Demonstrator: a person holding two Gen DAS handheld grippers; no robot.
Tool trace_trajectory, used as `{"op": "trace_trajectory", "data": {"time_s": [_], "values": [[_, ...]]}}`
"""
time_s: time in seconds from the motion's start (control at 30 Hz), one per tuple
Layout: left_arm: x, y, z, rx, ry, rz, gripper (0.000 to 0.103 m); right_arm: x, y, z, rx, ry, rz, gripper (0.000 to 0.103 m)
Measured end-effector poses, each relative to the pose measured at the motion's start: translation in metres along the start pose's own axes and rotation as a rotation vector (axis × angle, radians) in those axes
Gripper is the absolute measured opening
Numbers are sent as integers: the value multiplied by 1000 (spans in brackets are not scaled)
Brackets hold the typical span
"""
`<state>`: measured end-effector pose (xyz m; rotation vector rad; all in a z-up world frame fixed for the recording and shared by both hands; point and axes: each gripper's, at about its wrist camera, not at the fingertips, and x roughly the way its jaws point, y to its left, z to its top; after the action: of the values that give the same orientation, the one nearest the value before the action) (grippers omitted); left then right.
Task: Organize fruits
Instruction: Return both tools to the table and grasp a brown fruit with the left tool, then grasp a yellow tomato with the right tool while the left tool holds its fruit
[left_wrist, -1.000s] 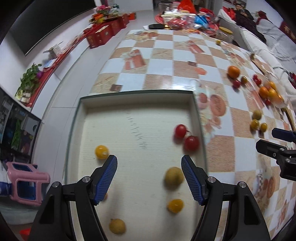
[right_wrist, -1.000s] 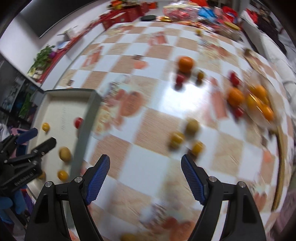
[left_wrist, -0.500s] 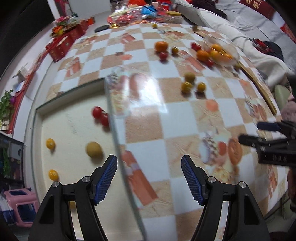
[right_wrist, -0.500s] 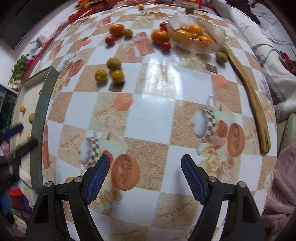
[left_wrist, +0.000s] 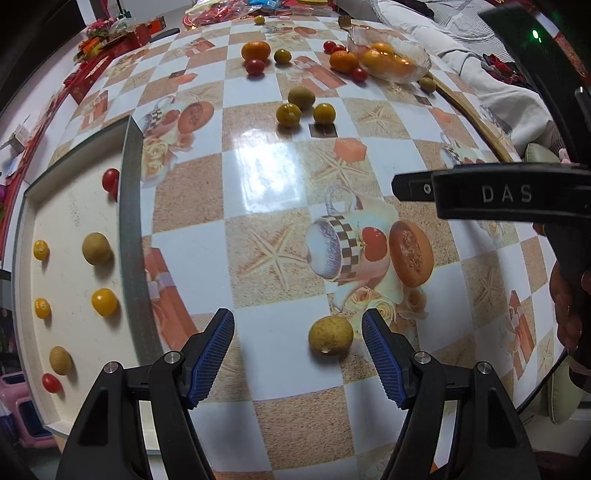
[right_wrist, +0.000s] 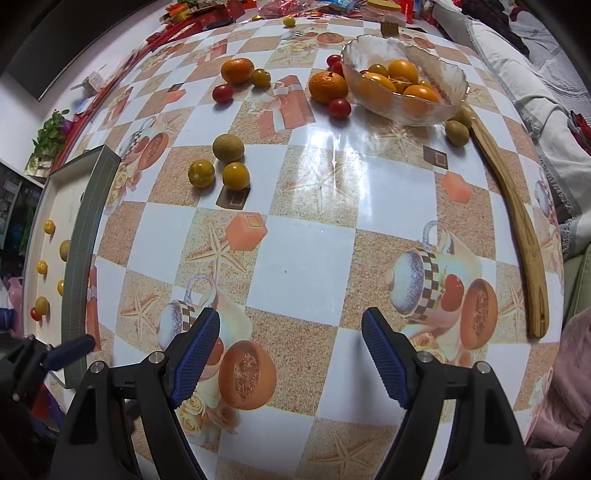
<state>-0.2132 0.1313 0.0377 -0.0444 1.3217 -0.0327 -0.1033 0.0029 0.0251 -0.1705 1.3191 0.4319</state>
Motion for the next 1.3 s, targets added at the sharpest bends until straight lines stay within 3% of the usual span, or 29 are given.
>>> {"op": "trace_trajectory", "data": {"time_s": [0.47,0.6,0.67,0.8,0.87,0.97,1.03,1.3], "values": [[23,-14,-5,-27,26,79,73,25,21,42,-111,-39,6,82],[24,-16,-5,-39,26,93,73,34,29,57,-134,-45,7,68],[25,-17,-3,-47,26,98,72,36,33,64,-145,-61,5,68],[23,-27,-2,-50,25,96,59,40,41,75,-167,-71,6,67],[22,-32,-2,-45,24,87,51,42,44,79,-183,-79,-2,61],[21,-36,-2,-48,27,71,40,43,48,82,-211,-93,-22,37],[20,-35,-2,-51,26,63,30,41,44,84,-196,-84,25,23],[13,-10,3,-150,29,-59,29,23,22,71,-150,-91,50,23]]}}
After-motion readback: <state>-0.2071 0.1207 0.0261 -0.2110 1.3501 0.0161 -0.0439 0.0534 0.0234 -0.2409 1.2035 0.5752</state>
